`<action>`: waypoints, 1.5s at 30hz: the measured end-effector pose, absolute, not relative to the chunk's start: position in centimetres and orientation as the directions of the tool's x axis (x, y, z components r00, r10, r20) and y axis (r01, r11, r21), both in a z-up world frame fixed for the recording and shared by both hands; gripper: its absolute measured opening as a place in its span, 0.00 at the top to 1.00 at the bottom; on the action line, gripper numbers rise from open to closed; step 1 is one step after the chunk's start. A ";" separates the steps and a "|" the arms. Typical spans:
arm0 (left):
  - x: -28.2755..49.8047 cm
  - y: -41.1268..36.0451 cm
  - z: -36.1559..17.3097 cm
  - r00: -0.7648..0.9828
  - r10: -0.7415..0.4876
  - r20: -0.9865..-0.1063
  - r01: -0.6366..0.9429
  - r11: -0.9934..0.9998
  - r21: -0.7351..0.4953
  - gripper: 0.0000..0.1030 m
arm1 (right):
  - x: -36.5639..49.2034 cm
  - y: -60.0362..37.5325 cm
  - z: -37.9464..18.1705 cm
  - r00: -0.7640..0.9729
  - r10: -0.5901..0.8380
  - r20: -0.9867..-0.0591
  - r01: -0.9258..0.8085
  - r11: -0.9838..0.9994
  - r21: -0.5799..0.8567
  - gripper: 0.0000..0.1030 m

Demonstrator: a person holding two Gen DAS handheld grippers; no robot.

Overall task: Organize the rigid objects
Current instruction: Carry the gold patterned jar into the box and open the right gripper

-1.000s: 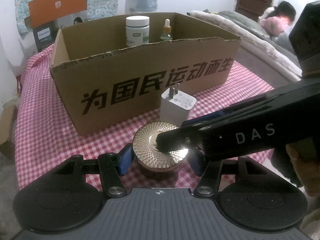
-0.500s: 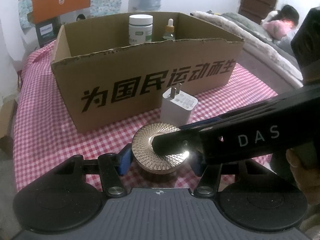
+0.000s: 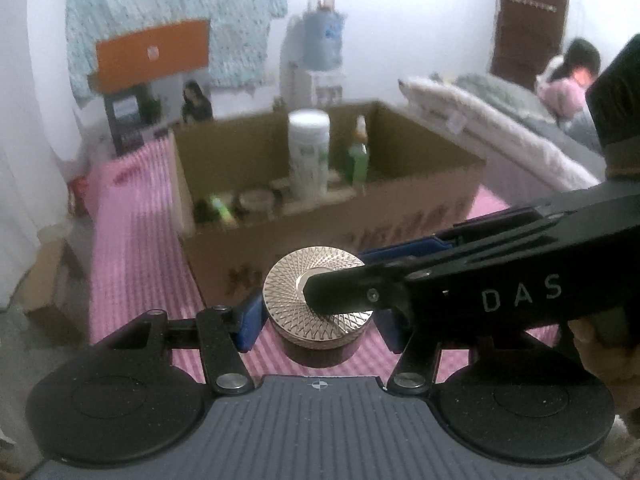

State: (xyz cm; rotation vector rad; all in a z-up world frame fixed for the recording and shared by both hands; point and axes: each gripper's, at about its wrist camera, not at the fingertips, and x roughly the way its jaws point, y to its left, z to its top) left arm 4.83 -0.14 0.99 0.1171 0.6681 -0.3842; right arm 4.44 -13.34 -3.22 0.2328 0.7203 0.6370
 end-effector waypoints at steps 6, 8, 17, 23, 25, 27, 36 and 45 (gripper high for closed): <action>6.8 -1.2 4.5 0.770 -0.311 -0.557 0.380 0.925 0.008 0.45 | 5.6 -14.0 0.8 0.633 0.618 -0.467 -0.511 0.786 0.348 0.59; 7.7 -1.8 5.6 0.780 -0.318 -0.539 0.387 0.922 0.015 0.45 | 6.5 -14.7 2.0 0.647 0.616 -0.449 -0.514 0.788 0.340 0.59; 14.4 -5.5 6.8 0.736 -0.391 -0.552 0.455 0.890 -0.024 0.45 | 12.8 -18.6 4.7 0.674 0.562 -0.480 -0.466 0.827 0.314 0.58; 19.0 -7.6 4.5 0.650 -0.411 -0.639 0.472 0.878 -0.084 0.45 | 17.3 -21.3 3.1 0.622 0.538 -0.568 -0.407 0.843 0.353 0.58; 20.0 -8.0 3.4 0.620 -0.409 -0.670 0.471 0.877 -0.099 0.45 | 18.9 -21.8 2.1 0.595 0.537 -0.598 -0.392 0.843 0.368 0.58; 21.0 -8.2 2.4 0.585 -0.408 -0.701 0.466 0.877 -0.121 0.45 | 20.0 -22.0 1.0 0.564 0.536 -0.628 -0.378 0.844 0.382 0.58; 23.2 -8.1 -0.9 0.471 -0.393 -0.790 0.448 0.878 -0.170 0.45 | 23.4 -21.9 -3.0 0.436 0.530 -0.727 -0.338 0.845 0.414 0.58; 24.1 -8.3 -2.0 0.403 -0.406 -0.820 0.431 0.875 -0.221 0.44 | 24.5 -21.6 -4.5 0.388 0.509 -0.769 -0.343 0.854 0.392 0.58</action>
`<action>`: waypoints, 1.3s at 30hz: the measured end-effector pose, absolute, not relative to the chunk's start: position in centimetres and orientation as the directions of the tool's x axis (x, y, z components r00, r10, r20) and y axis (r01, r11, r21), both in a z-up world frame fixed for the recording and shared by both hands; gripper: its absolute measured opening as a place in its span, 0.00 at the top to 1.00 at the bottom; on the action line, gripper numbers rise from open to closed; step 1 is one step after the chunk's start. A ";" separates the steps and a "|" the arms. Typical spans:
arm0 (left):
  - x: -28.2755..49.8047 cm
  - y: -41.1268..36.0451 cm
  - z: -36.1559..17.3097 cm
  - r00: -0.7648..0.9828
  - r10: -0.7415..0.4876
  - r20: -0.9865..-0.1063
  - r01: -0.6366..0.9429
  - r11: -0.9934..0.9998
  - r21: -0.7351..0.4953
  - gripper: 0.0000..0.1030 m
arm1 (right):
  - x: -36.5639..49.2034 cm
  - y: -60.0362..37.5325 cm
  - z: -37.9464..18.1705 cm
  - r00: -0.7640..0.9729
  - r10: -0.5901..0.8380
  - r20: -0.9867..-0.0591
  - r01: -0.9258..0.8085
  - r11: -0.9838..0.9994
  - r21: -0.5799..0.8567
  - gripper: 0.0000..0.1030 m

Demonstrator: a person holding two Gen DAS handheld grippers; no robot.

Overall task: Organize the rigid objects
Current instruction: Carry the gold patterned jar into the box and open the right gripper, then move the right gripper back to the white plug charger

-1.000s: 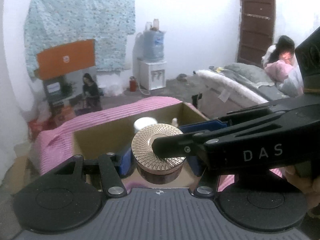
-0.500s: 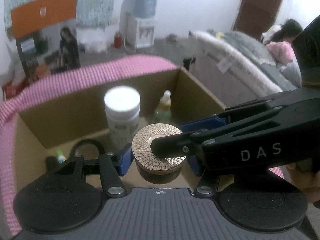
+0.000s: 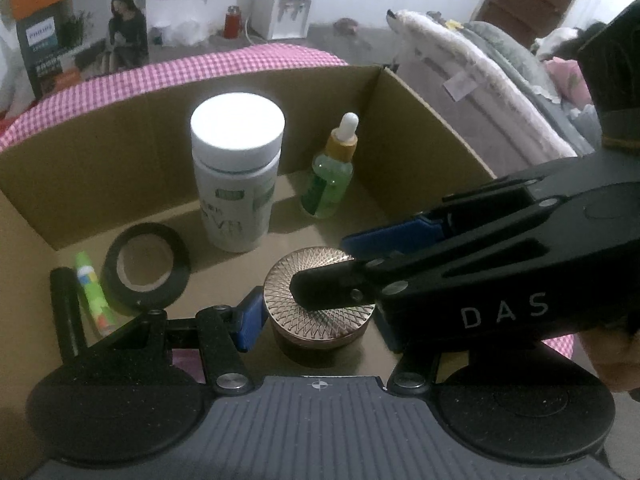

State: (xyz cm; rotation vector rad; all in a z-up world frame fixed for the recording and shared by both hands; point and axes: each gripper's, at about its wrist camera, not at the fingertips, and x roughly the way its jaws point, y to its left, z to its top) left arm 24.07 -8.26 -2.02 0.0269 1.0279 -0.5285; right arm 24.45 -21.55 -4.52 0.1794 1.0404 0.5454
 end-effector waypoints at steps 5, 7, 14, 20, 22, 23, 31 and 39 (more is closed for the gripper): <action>24.3 -8.2 -2.0 0.392 -0.402 -0.828 0.413 0.881 -0.232 0.42 | 24.5 -21.4 -4.5 0.399 0.495 -0.772 -0.346 0.861 0.373 0.58; 24.1 -8.1 -1.8 0.400 -0.414 -0.818 0.415 0.877 -0.241 0.40 | 24.4 -21.4 -4.4 0.406 0.495 -0.768 -0.346 0.861 0.372 0.57; 23.2 -7.6 -0.8 0.443 -0.420 -0.792 0.413 0.880 -0.236 0.37 | 23.2 -22.0 -3.7 0.461 0.492 -0.738 -0.342 0.866 0.364 0.54; 20.9 -7.3 1.7 0.523 -0.432 -0.735 0.428 0.878 -0.212 0.27 | 20.2 -22.5 -1.5 0.574 0.499 -0.649 -0.353 0.866 0.354 0.46; 20.0 -6.9 2.6 0.545 -0.438 -0.715 0.429 0.878 -0.210 0.26 | 18.6 -22.7 -0.3 0.617 0.501 -0.607 -0.359 0.865 0.350 0.40; 19.4 -6.7 3.0 0.558 -0.439 -0.705 0.428 0.879 -0.208 0.25 | 18.0 -22.7 0.2 0.635 0.500 -0.589 -0.361 0.866 0.346 0.37; 14.9 -5.1 5.4 0.641 -0.448 -0.624 0.426 0.883 -0.196 0.20 | 10.5 -23.4 4.2 0.809 0.439 -0.391 -0.346 0.893 0.288 0.02; 10.8 -3.9 5.8 0.688 -0.435 -0.580 0.417 0.892 -0.174 0.16 | 4.1 -22.8 6.2 0.913 0.310 -0.265 -0.272 0.947 0.170 0.00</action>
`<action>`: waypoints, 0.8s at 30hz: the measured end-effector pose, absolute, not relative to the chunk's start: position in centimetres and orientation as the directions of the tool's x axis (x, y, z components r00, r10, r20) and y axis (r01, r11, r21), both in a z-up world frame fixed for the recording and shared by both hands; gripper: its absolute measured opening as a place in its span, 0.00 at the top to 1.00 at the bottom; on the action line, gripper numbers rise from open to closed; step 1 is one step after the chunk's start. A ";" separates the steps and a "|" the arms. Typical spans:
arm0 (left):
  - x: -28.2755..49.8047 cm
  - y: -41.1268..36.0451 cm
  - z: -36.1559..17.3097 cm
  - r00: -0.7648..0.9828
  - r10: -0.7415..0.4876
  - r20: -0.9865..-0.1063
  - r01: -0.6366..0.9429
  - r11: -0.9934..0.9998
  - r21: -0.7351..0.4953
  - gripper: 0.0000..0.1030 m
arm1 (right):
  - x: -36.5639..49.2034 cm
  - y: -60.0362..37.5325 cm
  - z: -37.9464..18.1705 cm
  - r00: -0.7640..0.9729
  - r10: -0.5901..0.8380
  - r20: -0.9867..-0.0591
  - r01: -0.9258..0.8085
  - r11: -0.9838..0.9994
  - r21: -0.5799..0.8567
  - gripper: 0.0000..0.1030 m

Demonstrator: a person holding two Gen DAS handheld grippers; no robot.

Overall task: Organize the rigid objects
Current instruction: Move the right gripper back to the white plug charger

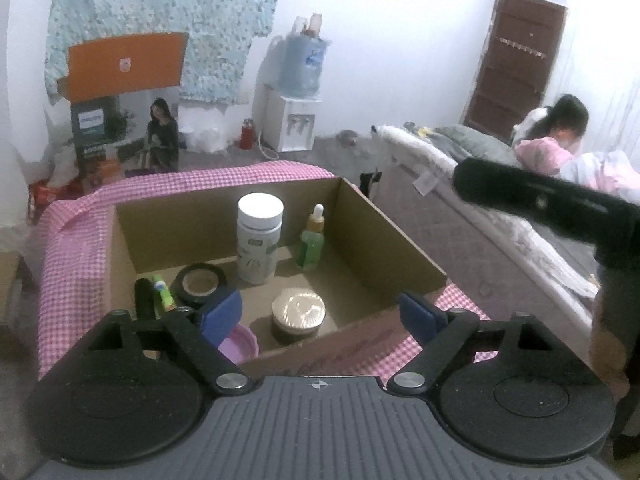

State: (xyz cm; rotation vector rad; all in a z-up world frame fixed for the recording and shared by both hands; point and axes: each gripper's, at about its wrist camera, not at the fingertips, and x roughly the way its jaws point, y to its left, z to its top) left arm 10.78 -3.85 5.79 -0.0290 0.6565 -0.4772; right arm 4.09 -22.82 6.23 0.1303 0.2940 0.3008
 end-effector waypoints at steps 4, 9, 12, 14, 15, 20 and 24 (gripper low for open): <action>9.3 -3.1 5.3 0.700 -0.423 -0.575 0.401 0.900 -0.172 0.14 | 1.6 -21.6 6.3 0.964 0.171 -0.204 -0.165 0.985 0.045 0.00; 7.7 -1.8 4.3 0.702 -0.406 -0.586 0.362 0.911 -0.198 0.14 | -2.0 -22.2 5.4 0.995 0.093 -0.029 -0.093 0.995 0.023 0.00; 6.9 -1.2 3.7 0.704 -0.390 -0.594 0.343 0.918 -0.197 0.14 | -2.2 -23.7 5.3 0.987 0.139 -0.078 -0.130 0.986 0.109 0.00; 6.5 -1.0 3.2 0.702 -0.378 -0.603 0.328 0.924 -0.196 0.14 | -1.7 -24.4 4.6 0.972 0.180 -0.153 -0.154 0.974 0.167 0.00; 6.3 -1.0 2.9 0.699 -0.373 -0.610 0.326 0.926 -0.193 0.14 | -1.2 -24.5 4.0 0.959 0.198 -0.201 -0.162 0.969 0.186 0.00; 6.2 -1.7 1.0 0.678 -0.321 -0.661 0.320 0.939 -0.128 0.14 | 0.2 -23.5 0.9 0.912 0.183 -0.367 -0.121 0.975 0.185 0.00; 6.5 -2.2 -0.1 0.662 -0.309 -0.683 0.323 0.940 -0.112 0.14 | -0.2 -22.6 -0.5 0.888 0.197 -0.416 -0.140 0.976 0.165 0.00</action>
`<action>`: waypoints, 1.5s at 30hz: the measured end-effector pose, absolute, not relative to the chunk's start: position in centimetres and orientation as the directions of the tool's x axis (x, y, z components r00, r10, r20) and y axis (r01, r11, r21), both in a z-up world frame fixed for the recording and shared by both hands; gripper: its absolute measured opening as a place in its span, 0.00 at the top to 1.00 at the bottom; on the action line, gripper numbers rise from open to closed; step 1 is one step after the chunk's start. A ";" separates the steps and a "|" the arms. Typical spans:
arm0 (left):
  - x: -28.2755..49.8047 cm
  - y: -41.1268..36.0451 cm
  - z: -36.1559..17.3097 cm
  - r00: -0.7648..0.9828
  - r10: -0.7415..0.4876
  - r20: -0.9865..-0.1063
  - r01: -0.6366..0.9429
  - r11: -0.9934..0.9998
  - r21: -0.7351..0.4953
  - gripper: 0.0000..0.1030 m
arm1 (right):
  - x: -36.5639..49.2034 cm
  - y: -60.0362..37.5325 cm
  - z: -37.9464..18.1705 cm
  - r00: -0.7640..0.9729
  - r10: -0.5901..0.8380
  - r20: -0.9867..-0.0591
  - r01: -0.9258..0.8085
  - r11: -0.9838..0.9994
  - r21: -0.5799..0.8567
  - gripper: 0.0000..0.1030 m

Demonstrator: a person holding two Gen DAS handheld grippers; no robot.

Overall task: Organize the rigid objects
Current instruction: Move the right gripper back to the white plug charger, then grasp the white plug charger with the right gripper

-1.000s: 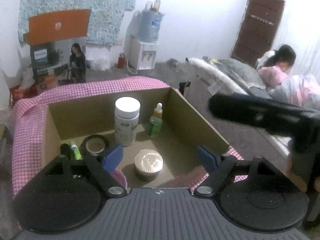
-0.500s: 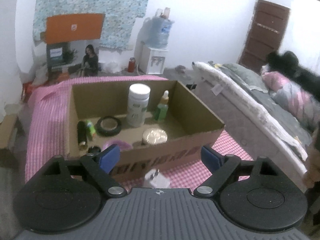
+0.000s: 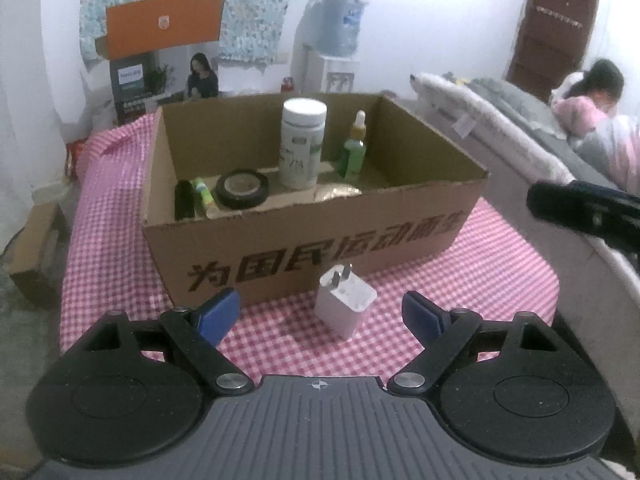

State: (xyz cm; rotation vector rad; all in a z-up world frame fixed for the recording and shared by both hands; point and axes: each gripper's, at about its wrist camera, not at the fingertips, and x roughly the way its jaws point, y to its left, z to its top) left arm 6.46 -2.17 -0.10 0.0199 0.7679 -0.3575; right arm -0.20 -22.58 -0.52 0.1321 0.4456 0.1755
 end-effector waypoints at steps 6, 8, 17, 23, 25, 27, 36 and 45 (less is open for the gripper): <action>7.1 -2.4 -1.2 0.641 -0.309 -0.703 0.315 0.941 -0.126 0.14 | 0.2 -22.5 -1.9 0.851 0.234 -0.471 -0.148 0.966 0.212 0.00; 7.2 -2.5 -1.6 0.634 -0.302 -0.712 0.312 0.942 -0.122 0.14 | 0.4 -22.4 -2.1 0.844 0.239 -0.481 -0.142 0.963 0.229 0.00; 7.7 -2.2 -2.4 0.617 -0.280 -0.735 0.292 0.949 -0.116 0.14 | 1.5 -20.7 -3.3 0.803 0.283 -0.524 -0.176 0.954 0.244 0.00; 8.0 -1.9 -2.8 0.610 -0.274 -0.744 0.283 0.952 -0.118 0.14 | 2.3 -19.8 -3.9 0.779 0.308 -0.546 -0.199 0.947 0.252 0.00; 8.1 -1.8 -3.0 0.608 -0.273 -0.746 0.282 0.952 -0.118 0.14 | 2.5 -19.4 -4.1 0.769 0.318 -0.555 -0.208 0.945 0.253 0.00; 8.2 -1.7 -3.1 0.607 -0.271 -0.747 0.280 0.953 -0.118 0.14 | 2.6 -19.2 -4.2 0.761 0.326 -0.561 -0.215 0.942 0.256 0.00; 8.4 -2.4 -3.9 0.617 -0.330 -0.714 0.380 0.920 -0.096 0.14 | 3.9 -18.6 -5.0 0.721 0.373 -0.584 -0.263 0.927 0.267 0.00; 9.9 -4.4 -5.4 0.599 -0.365 -0.713 0.484 0.874 -0.041 0.26 | 6.8 -17.6 -6.5 0.639 0.439 -0.631 -0.349 0.897 0.271 0.09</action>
